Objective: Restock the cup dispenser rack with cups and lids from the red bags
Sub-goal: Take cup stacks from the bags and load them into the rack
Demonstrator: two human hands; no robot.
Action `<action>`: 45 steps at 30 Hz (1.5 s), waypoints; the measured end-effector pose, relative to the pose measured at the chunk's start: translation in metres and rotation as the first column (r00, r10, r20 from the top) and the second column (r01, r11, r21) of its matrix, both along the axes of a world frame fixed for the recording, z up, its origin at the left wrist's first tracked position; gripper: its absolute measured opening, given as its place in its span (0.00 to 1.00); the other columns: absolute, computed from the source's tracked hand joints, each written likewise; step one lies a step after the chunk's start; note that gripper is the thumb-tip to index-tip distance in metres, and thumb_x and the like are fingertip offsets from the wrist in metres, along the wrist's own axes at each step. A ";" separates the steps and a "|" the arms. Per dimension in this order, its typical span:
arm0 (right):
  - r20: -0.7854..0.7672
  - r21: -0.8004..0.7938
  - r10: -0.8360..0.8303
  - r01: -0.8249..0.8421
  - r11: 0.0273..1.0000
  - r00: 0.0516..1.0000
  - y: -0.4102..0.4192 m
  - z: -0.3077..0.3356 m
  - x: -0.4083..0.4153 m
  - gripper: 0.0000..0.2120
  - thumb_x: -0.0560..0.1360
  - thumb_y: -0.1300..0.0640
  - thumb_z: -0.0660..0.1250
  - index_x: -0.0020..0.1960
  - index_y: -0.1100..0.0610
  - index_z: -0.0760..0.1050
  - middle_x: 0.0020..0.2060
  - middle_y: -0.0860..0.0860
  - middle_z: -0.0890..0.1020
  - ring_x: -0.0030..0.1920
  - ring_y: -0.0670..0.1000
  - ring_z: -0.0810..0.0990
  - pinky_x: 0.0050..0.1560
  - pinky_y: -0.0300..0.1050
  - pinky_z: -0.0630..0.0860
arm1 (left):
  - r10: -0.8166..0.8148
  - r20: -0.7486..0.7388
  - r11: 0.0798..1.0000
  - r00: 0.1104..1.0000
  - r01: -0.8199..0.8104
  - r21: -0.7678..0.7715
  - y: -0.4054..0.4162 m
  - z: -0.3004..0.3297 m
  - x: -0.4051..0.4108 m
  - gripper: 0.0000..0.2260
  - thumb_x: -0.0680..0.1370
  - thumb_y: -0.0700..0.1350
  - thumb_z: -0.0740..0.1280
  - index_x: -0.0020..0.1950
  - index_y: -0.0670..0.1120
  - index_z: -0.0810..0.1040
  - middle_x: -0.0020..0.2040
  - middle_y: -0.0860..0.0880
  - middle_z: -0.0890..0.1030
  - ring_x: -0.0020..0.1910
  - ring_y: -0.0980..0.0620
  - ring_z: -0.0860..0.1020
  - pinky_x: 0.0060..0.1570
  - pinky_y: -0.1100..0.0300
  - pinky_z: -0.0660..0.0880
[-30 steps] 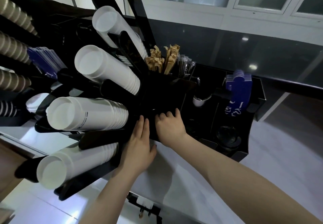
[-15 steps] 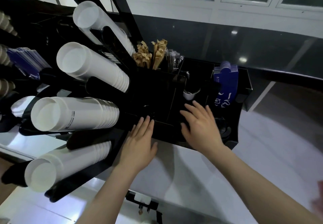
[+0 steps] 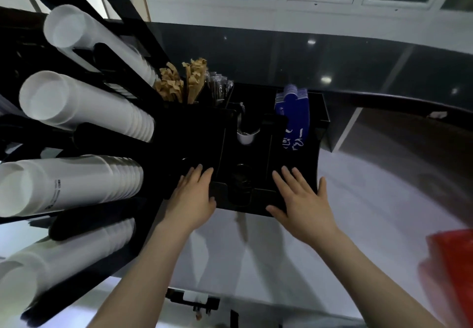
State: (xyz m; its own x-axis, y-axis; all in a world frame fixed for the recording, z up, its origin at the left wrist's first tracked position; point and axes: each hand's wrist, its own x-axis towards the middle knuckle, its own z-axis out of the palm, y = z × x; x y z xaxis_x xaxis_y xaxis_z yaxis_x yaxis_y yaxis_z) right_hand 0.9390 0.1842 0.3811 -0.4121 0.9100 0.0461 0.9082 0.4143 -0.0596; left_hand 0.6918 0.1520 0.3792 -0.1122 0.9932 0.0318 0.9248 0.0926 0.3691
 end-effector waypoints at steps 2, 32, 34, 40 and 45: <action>0.014 -0.001 -0.004 0.004 1.000 1.000 0.001 0.001 -0.001 0.37 0.77 0.35 0.55 0.78 0.47 0.43 0.78 0.48 0.48 0.78 0.51 0.43 0.70 0.71 0.42 | 0.050 0.011 0.998 0.999 -0.050 -0.040 0.002 0.001 0.002 0.26 0.77 0.46 0.64 0.74 0.47 0.61 0.75 0.46 0.61 0.73 0.43 0.60 0.69 0.51 0.61; -0.450 0.048 -0.084 0.118 0.992 0.889 0.020 0.039 0.023 0.32 0.68 0.48 0.73 0.70 0.51 0.68 0.64 0.51 0.72 0.66 0.56 0.65 0.68 0.50 0.63 | -0.037 0.005 0.999 0.999 0.037 0.040 -0.025 0.006 0.028 0.29 0.79 0.48 0.63 0.78 0.47 0.55 0.78 0.49 0.54 0.77 0.52 0.49 0.73 0.57 0.52; -0.548 0.051 -0.055 0.099 0.994 0.834 0.017 0.042 0.022 0.32 0.69 0.50 0.74 0.70 0.52 0.68 0.65 0.51 0.72 0.66 0.54 0.66 0.66 0.45 0.64 | -0.034 -0.003 0.999 0.999 0.034 0.037 -0.025 0.008 0.028 0.29 0.79 0.49 0.63 0.77 0.48 0.56 0.78 0.49 0.54 0.77 0.52 0.49 0.73 0.58 0.52; -0.478 0.183 0.139 -0.056 0.981 0.867 0.011 0.051 -0.019 0.32 0.70 0.43 0.71 0.70 0.51 0.68 0.65 0.49 0.73 0.66 0.54 0.67 0.68 0.46 0.63 | -0.052 -0.021 0.998 0.998 0.053 0.027 -0.026 0.011 0.030 0.30 0.79 0.48 0.64 0.77 0.47 0.55 0.78 0.49 0.54 0.77 0.51 0.49 0.73 0.58 0.52; -0.224 0.128 0.086 -0.058 0.990 0.971 0.021 0.043 -0.067 0.31 0.73 0.42 0.67 0.72 0.50 0.64 0.68 0.52 0.69 0.71 0.57 0.59 0.72 0.68 0.45 | -0.092 -0.063 0.996 0.994 0.093 0.007 -0.033 0.010 0.028 0.31 0.79 0.47 0.63 0.78 0.46 0.52 0.79 0.48 0.51 0.77 0.51 0.47 0.74 0.57 0.50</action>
State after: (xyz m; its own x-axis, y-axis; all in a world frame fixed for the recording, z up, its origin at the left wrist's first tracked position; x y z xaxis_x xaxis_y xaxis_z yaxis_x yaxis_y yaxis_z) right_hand 0.8721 0.2049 0.4243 -0.4421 0.8605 0.2531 0.8440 0.4946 -0.2076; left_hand 0.7201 0.1186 0.3895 -0.0173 0.9988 0.0455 0.9505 0.0023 0.3106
